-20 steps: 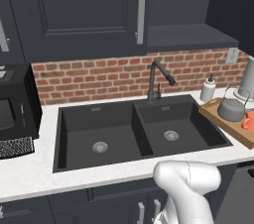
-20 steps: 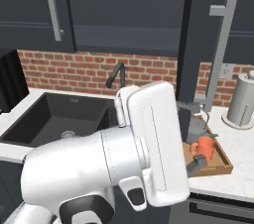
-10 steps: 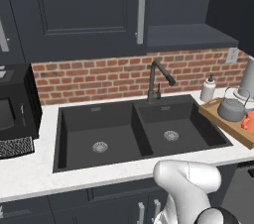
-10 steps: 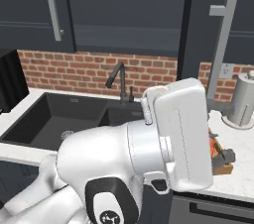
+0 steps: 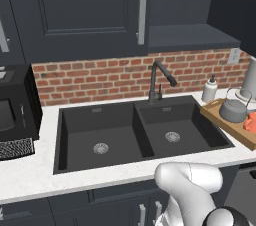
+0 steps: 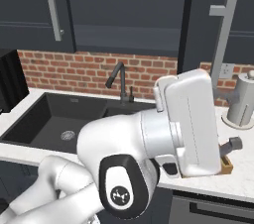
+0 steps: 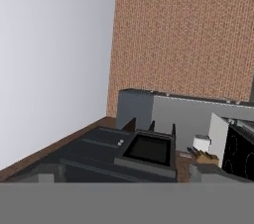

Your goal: Pick the kettle from the counter and place it on the tray. Then pick the mug from the cabinet and place it on the tray. Then close the cabinet doors.

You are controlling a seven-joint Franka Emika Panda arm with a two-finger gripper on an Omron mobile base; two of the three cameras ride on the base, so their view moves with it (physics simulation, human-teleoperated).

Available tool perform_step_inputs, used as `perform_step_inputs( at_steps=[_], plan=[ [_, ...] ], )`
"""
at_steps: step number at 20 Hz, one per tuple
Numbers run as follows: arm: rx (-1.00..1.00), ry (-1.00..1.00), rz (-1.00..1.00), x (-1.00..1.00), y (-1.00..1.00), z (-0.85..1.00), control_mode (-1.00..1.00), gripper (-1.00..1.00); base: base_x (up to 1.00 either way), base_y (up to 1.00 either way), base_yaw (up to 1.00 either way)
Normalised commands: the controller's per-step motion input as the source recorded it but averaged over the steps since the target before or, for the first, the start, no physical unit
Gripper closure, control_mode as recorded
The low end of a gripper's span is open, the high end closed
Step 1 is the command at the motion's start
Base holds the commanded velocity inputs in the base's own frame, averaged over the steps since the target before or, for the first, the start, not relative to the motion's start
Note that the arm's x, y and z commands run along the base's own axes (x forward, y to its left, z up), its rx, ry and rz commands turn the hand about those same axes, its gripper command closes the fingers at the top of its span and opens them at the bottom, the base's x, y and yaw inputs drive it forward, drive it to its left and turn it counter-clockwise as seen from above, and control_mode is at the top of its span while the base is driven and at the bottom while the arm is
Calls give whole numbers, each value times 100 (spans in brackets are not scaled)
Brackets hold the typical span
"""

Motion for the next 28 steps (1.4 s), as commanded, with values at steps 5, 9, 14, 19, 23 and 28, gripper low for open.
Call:
perform_step_inputs(
  at_steps=[5, 9, 14, 19, 23, 28],
  plan=[
    [0, 9, 0, 23, 0, 0, -100, -100, 0, 0, 0],
    [0, 6, 0, 28, 2, 1, -100, -100, 0, 0, 0],
    [0, 9, 3, 27, 8, 0, -100, -100, 0, 0, 0],
    [0, 6, 6, 33, 22, 0, -100, -100, 0, 0, 0],
    [0, 6, 8, 28, 35, 0, -100, -100, 0, 0, 0],
    [0, 7, 10, 31, 44, 0, -100, -100, 0, 0, 0]
  ],
)
